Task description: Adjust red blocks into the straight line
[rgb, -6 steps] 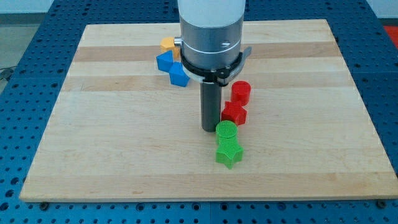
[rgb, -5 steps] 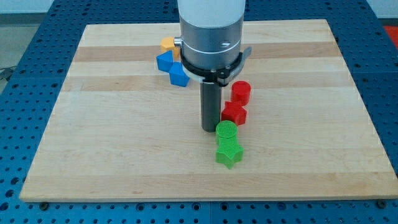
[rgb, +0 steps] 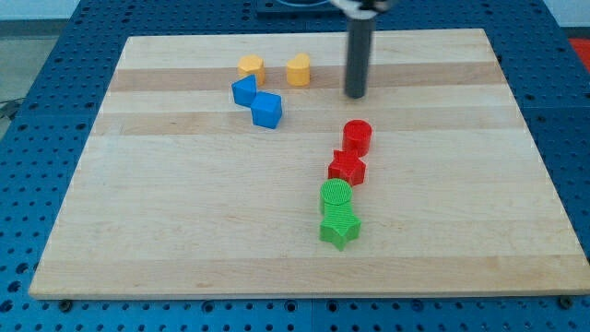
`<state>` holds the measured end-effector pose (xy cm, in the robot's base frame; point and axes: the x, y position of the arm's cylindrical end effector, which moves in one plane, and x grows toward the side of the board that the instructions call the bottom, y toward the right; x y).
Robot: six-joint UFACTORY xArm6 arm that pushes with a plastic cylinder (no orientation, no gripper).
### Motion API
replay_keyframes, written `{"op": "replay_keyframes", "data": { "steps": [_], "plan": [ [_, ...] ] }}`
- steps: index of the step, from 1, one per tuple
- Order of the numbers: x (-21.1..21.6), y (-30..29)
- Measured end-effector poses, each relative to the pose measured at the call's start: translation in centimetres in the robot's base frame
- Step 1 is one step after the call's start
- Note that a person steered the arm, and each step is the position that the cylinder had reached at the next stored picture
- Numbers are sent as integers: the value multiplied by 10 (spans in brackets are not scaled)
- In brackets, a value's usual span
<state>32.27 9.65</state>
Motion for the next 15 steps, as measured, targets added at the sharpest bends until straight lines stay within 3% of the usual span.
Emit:
{"op": "replay_keyframes", "data": {
  "steps": [1, 2, 5, 11, 15],
  "plan": [
    [-2, 47],
    [34, 55],
    [95, 1],
    [134, 12],
    [153, -11]
  ]
}}
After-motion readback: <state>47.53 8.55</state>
